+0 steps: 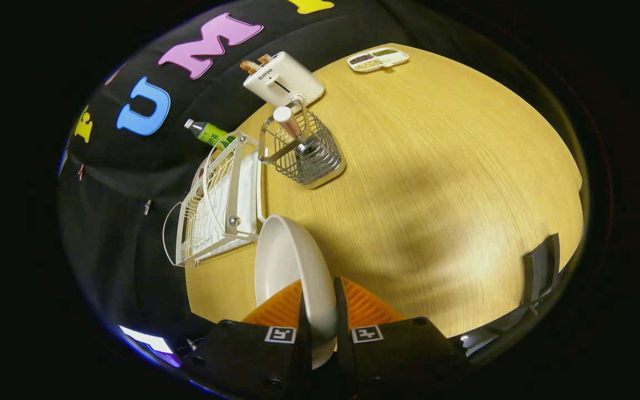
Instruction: Take the plate from the dish rack, then take the spoon from the basket and place it into the plate.
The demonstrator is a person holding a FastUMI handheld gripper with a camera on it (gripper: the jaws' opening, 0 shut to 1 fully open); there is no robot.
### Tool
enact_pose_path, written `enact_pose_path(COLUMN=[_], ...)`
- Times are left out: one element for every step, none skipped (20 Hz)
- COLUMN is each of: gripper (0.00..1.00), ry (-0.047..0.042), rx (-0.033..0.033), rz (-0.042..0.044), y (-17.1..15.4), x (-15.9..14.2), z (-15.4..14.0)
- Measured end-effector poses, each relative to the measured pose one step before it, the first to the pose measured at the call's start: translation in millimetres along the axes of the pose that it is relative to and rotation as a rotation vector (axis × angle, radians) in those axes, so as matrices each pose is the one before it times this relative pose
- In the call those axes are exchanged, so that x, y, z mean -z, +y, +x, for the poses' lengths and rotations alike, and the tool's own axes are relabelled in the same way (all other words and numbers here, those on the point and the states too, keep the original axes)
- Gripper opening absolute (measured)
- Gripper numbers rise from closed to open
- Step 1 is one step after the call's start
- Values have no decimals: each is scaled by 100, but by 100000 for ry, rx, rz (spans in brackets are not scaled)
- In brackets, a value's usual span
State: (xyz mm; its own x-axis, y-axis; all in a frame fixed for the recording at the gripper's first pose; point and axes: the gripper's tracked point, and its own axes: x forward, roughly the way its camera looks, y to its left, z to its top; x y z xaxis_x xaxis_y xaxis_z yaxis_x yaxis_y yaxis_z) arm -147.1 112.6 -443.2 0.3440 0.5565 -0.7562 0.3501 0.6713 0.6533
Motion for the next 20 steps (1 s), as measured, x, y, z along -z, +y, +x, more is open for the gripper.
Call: enact_pose_path(gripper=[21, 21, 21, 21, 21, 21, 21, 21, 21, 22, 22, 23, 23, 24, 25, 28, 29, 27, 27, 33], ry=[174, 157, -170, -53, -538, -201, 70, -156, 111, 212, -252, -96, -365, -550, -691, -1650, -1400, -827, -959, -1106], rx=[-81, -1177, -447, -433, -554, -250, 100, -223, -125, 27, 182, 191, 520, 2146, 2432, 2075, 1502, 988, 183, -660], rz=[-165, 1182, 2082, 1617, 836, 236, -3, 252, 739, 906, 1017, 1215, 1070, 561, -60, -102, -231, -608, -55, 540], y=[-60, 93, 107, 80, 112, 34, -80, -46, -108, -100, -178, -136, -182, -501, -625, -464, -277, -326, -125, 7], x=[273, 103, 19, 21, 70, 23, 86, -103, 21, 12, 94, -77, -73, -136, -66, -361, -292, -299, -224, -433], z=[417, 402, 213, 308, 363, 203, 280, 49, 108, 5, 157, 303, -27, 85, 59, -45, -171, -281, 43, -222])
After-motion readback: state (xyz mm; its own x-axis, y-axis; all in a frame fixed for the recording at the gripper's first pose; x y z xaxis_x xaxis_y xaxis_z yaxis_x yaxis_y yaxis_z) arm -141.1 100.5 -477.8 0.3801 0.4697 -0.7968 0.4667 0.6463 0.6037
